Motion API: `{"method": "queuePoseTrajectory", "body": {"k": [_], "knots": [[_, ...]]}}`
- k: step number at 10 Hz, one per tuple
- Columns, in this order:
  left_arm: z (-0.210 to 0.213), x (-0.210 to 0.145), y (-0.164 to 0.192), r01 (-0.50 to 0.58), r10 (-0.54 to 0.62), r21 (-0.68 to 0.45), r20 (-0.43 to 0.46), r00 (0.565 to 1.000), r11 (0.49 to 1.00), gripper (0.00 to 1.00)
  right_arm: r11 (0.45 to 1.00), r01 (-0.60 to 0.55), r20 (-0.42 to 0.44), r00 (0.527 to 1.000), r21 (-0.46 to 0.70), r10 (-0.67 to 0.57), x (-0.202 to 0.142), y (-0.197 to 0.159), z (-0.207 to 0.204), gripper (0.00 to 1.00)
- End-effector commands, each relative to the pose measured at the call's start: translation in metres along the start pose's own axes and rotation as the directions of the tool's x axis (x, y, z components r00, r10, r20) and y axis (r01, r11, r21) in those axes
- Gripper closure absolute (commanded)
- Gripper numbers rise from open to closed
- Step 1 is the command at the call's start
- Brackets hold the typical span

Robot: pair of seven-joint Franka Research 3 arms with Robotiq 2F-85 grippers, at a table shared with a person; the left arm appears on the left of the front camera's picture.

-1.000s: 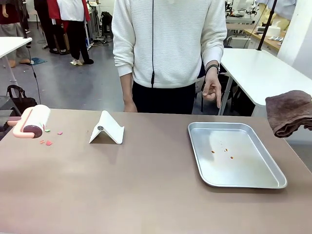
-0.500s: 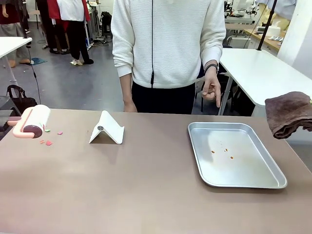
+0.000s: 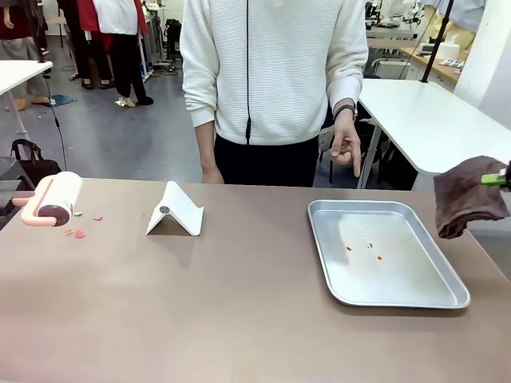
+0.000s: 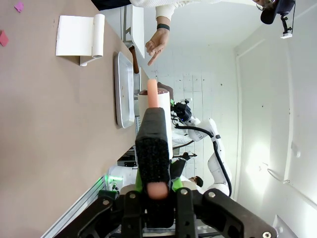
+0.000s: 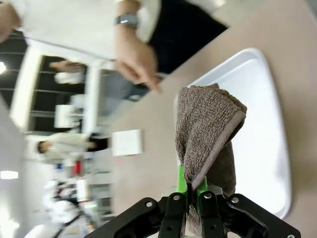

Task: Clean the surface of the table.
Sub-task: If a person points to the right, clean the right side of the table with your right hand, and if they point to the left, clean the left side with your left hand.

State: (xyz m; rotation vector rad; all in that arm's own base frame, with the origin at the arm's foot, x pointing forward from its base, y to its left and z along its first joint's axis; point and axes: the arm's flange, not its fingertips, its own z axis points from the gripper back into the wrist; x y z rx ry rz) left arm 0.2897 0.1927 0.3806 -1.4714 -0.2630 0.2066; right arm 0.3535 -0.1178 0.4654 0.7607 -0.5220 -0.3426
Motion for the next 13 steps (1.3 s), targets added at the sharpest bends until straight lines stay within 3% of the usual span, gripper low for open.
{"method": "queuePoseTrajectory", "body": {"k": [1,6,9,13], "knots": [[0.000,-0.005,-0.003,0.006,-0.006,-0.013,0.003,1.000,1.000,0.83,0.953,-0.117,-0.128,0.988,-0.280,0.084,-0.008,0.012,-0.047,0.92],[0.000,-0.005,-0.003,0.006,-0.006,-0.013,0.003,1.000,1.000,0.83,0.849,-0.259,-0.259,0.954,-0.460,0.151,-0.002,0.025,-0.139,0.92],[0.000,-0.005,-0.003,0.006,-0.006,-0.013,0.003,1.000,1.000,0.83,0.846,-0.296,-0.332,0.931,-0.444,0.151,-0.008,0.032,-0.183,0.92],[0.000,-0.005,-0.003,0.006,-0.006,-0.013,0.003,1.000,1.000,0.83,0.888,-0.256,-0.353,0.928,-0.382,0.115,-0.022,0.044,-0.244,0.92]]}}
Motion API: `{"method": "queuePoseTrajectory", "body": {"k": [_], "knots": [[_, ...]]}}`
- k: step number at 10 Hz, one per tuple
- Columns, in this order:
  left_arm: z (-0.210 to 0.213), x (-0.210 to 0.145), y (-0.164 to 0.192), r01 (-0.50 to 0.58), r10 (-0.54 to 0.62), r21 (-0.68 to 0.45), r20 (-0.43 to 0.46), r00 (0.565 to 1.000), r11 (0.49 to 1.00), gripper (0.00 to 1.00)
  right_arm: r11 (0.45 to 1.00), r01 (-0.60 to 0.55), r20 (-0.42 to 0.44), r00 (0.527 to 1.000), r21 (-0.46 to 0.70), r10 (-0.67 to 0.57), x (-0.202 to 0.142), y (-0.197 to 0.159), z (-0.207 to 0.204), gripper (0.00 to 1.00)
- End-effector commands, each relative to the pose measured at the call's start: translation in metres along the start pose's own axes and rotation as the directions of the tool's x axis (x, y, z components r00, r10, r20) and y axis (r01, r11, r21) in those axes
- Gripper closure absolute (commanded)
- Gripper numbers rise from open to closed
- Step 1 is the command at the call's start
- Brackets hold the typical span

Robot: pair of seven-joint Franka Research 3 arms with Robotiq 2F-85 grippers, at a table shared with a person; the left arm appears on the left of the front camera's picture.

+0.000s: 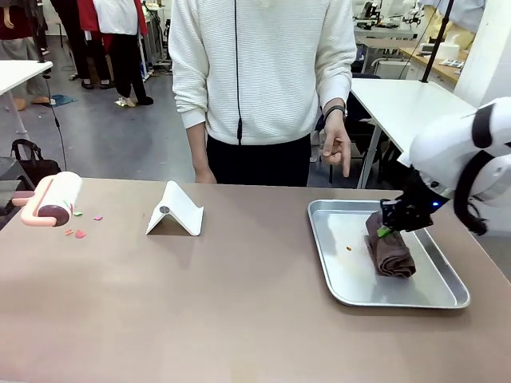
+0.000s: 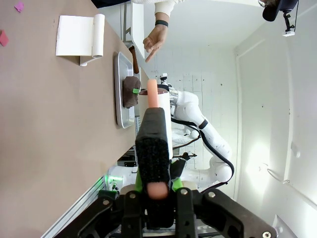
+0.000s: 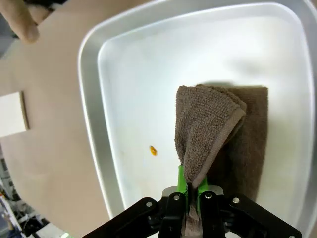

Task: Clean the surface of the table.
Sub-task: If a person points to the right, clean the right side of the table with your right hand, and if they point to the left, clean the left side with your left hand.

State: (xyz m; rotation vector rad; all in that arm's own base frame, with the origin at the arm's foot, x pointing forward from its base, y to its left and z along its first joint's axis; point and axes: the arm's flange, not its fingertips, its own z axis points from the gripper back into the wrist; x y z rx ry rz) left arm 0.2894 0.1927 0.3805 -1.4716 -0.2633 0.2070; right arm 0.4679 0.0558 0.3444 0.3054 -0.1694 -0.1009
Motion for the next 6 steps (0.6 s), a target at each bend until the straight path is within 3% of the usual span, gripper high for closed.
{"method": "queuePoseTrajectory", "body": {"k": [1,6], "knots": [[0.000,-0.005,-0.003,0.007,-0.006,-0.013,0.003,1.000,1.000,0.83,0.999,0.025,0.009,1.000,0.043,-0.025,0.009,0.013,-0.015,0.92],[0.000,-0.005,-0.003,0.007,-0.006,-0.013,0.003,1.000,1.000,0.83,0.992,-0.101,-0.056,0.993,0.075,0.105,-0.002,0.060,-0.040,0.92]]}}
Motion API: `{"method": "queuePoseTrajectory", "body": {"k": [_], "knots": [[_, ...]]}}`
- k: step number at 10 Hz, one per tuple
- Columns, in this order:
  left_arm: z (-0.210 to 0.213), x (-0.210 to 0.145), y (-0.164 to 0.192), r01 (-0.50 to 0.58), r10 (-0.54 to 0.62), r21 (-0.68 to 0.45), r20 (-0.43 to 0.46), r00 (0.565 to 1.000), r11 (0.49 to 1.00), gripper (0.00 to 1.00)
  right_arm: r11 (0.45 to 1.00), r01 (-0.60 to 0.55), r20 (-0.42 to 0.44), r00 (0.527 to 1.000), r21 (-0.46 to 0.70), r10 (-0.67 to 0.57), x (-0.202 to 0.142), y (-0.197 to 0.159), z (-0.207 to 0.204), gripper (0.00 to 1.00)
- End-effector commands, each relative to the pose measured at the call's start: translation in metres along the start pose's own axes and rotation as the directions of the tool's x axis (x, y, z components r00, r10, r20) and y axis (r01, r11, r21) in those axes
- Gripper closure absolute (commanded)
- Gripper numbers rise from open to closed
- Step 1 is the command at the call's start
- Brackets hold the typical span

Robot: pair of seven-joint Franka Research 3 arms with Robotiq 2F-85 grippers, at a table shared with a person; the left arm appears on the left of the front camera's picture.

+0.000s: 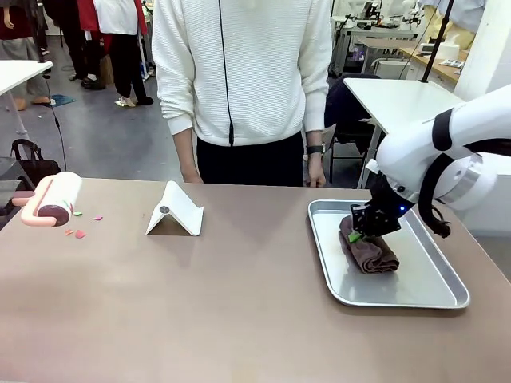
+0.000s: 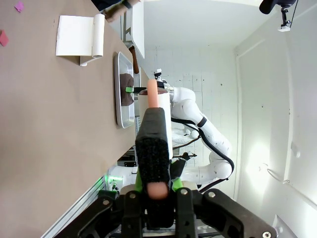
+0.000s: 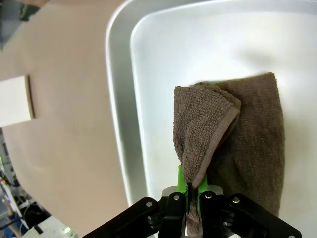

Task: Clean the surface of the table.
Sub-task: If a person points to the right, clean the right side of the table with your right hand, and if they point to the left, clean the left side with your left hand.

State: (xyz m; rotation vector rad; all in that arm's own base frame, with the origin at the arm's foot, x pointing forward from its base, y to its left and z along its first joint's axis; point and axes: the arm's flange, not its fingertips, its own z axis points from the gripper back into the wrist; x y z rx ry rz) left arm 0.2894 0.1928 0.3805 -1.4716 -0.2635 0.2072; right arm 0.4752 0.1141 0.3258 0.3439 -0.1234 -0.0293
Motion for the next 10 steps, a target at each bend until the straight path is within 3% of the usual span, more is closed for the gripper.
{"method": "queuePoseTrajectory", "body": {"k": [1,5,7,10], "knots": [[0.000,-0.005,-0.003,0.007,-0.006,-0.013,0.002,1.000,1.000,0.83,0.997,-0.081,-0.003,0.997,0.009,0.081,-0.001,0.020,-0.007,0.92],[0.000,-0.005,-0.003,0.007,-0.006,-0.013,0.002,1.000,1.000,0.83,0.992,-0.108,-0.012,0.994,-0.066,0.108,-0.002,0.026,-0.012,0.92],[0.000,-0.005,-0.003,0.007,-0.006,-0.013,0.002,1.000,1.000,0.83,0.982,-0.091,-0.004,0.996,-0.168,0.092,0.001,0.014,-0.015,0.92],[0.000,-0.005,-0.003,0.007,-0.006,-0.013,0.002,1.000,1.000,0.83,0.973,-0.006,-0.011,1.000,-0.232,0.003,0.007,-0.019,-0.013,0.92]]}}
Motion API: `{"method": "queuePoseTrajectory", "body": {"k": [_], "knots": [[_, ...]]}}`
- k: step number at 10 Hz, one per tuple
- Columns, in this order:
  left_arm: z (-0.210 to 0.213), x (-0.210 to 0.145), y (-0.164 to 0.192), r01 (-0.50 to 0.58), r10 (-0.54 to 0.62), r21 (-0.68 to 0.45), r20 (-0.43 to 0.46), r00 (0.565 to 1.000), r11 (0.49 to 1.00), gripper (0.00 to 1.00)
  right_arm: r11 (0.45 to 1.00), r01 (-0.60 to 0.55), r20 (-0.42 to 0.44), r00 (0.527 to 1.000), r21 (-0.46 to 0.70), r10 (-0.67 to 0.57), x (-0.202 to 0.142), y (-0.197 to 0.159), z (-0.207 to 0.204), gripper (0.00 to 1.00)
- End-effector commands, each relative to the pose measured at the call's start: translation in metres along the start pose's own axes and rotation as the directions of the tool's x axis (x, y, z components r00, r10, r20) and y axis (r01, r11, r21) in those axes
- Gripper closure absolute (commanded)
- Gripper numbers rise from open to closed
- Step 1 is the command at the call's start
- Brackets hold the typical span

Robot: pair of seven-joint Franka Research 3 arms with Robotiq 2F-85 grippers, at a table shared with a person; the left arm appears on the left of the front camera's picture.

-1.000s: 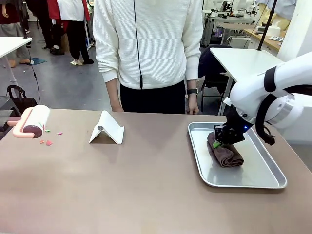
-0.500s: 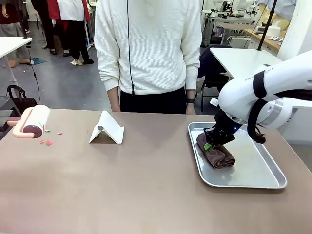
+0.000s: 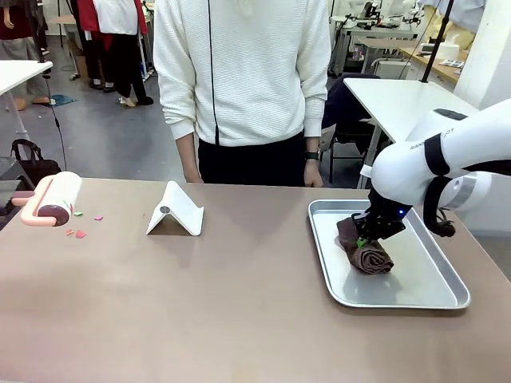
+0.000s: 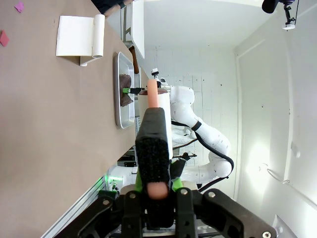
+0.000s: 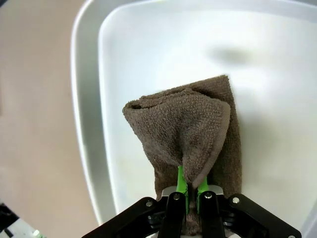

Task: Clean the surface of the table.
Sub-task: If a person points to the right, clean the right side of the table with your right hand, and if they point to the left, clean the left side with your left hand.

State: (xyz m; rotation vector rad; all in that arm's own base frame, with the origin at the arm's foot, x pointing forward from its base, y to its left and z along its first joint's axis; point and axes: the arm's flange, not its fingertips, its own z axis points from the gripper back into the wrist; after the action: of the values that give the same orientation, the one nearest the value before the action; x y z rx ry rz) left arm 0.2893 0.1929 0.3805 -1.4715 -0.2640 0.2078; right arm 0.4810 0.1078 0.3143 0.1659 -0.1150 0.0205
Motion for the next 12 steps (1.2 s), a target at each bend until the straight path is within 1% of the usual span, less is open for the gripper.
{"method": "queuePoseTrajectory", "body": {"k": [1,5,6,8,9,10,11,12], "knots": [[0.000,-0.005,-0.003,0.007,-0.007,-0.013,0.002,1.000,1.000,0.83,0.994,0.101,0.004,0.995,-0.052,-0.101,0.003,-0.025,-0.003,0.92],[0.000,-0.005,-0.003,0.007,-0.007,-0.013,0.002,1.000,1.000,0.83,0.965,0.262,0.038,0.965,-0.019,-0.261,0.003,-0.084,0.011,0.92],[0.000,-0.005,-0.003,0.007,-0.007,-0.013,0.002,1.000,1.000,0.83,0.958,0.285,0.039,0.958,0.009,-0.285,0.001,-0.095,0.014,0.92],[0.000,-0.005,-0.003,0.007,-0.007,-0.013,0.002,1.000,1.000,0.83,0.951,0.302,0.038,0.951,0.069,-0.305,-0.001,-0.104,0.019,0.92],[0.000,-0.005,-0.003,0.007,-0.007,-0.013,0.002,1.000,1.000,0.83,0.937,0.304,0.013,0.950,0.172,-0.311,-0.001,-0.107,0.024,0.92],[0.000,-0.005,-0.003,0.007,-0.007,-0.013,0.002,1.000,1.000,0.83,0.907,0.318,-0.014,0.945,0.277,-0.327,-0.001,-0.112,0.031,0.92],[0.000,-0.005,-0.003,0.007,-0.007,-0.013,0.002,1.000,1.000,0.83,0.874,0.332,-0.036,0.939,0.354,-0.342,-0.003,-0.116,0.039,0.92],[0.000,-0.005,-0.003,0.007,-0.007,-0.013,0.002,1.000,1.000,0.83,0.830,0.338,-0.065,0.936,0.443,-0.346,-0.004,-0.118,0.048,0.92]]}}
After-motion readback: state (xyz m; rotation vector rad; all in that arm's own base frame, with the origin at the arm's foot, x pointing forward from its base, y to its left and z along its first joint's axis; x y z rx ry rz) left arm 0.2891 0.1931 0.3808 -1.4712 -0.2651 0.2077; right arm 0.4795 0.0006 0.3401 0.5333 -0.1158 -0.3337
